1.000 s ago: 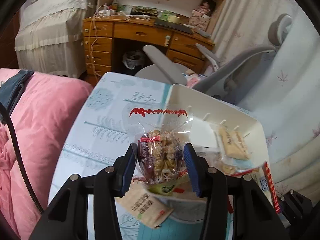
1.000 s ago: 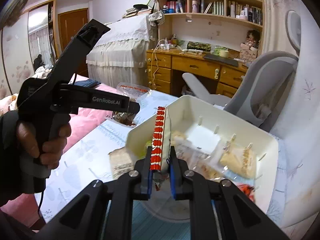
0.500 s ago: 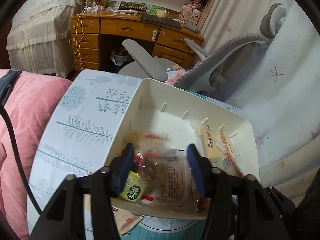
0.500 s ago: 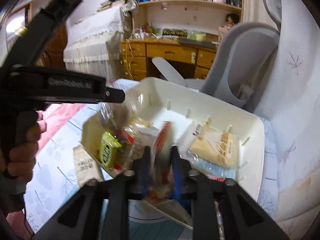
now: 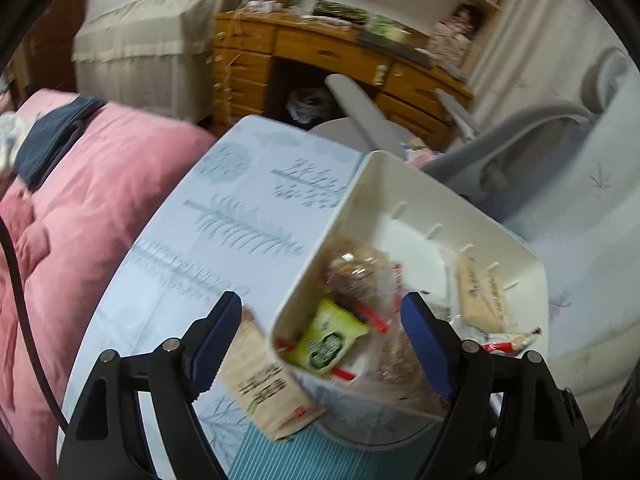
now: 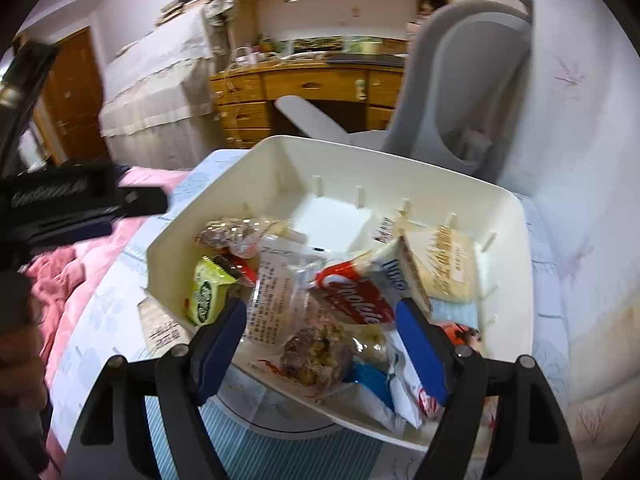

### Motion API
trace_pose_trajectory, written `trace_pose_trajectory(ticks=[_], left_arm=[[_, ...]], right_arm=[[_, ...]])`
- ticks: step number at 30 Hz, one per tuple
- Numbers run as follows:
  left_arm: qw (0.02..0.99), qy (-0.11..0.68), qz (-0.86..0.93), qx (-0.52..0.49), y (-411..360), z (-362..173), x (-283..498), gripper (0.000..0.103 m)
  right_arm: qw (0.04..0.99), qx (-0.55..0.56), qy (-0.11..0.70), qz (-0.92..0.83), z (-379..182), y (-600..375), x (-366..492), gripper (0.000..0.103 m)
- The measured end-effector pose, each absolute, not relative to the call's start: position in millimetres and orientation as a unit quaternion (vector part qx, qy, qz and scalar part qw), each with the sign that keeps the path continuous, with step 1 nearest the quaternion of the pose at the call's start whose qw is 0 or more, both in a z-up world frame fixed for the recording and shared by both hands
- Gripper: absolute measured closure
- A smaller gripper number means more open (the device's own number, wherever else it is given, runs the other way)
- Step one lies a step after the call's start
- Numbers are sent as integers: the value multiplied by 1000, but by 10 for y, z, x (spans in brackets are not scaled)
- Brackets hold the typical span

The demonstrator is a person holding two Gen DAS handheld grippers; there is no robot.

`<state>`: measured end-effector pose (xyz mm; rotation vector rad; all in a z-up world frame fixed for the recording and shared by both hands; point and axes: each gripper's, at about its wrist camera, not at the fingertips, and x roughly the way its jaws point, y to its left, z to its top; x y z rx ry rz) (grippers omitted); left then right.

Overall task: Organize snacks
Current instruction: 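Move the left tool to the brown biscuit bag and grasp it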

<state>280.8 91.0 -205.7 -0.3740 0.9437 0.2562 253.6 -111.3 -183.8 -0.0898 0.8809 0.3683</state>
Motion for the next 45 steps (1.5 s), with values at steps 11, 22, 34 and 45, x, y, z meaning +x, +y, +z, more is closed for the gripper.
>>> trace_pose_trajectory(ticks=[11,22,34,45], left_arm=[[815,467,202,-278,1269,-2398,2241,22],[779,509,219,-292,1251,-2825,2140,22],[759,545,222,-279,1087,-3133,2338,22],[753,566,237,-240,942,-3227,2512,22]], right_arm=[[885,3,448,128,-1952,-1041,2218,22],[894,27,443,66,-1910,-1159,2033,22],[890,44,453,-3,-1956,-1489,2037,22],[897,47,440,-4,-1937,-1533,2084,19]])
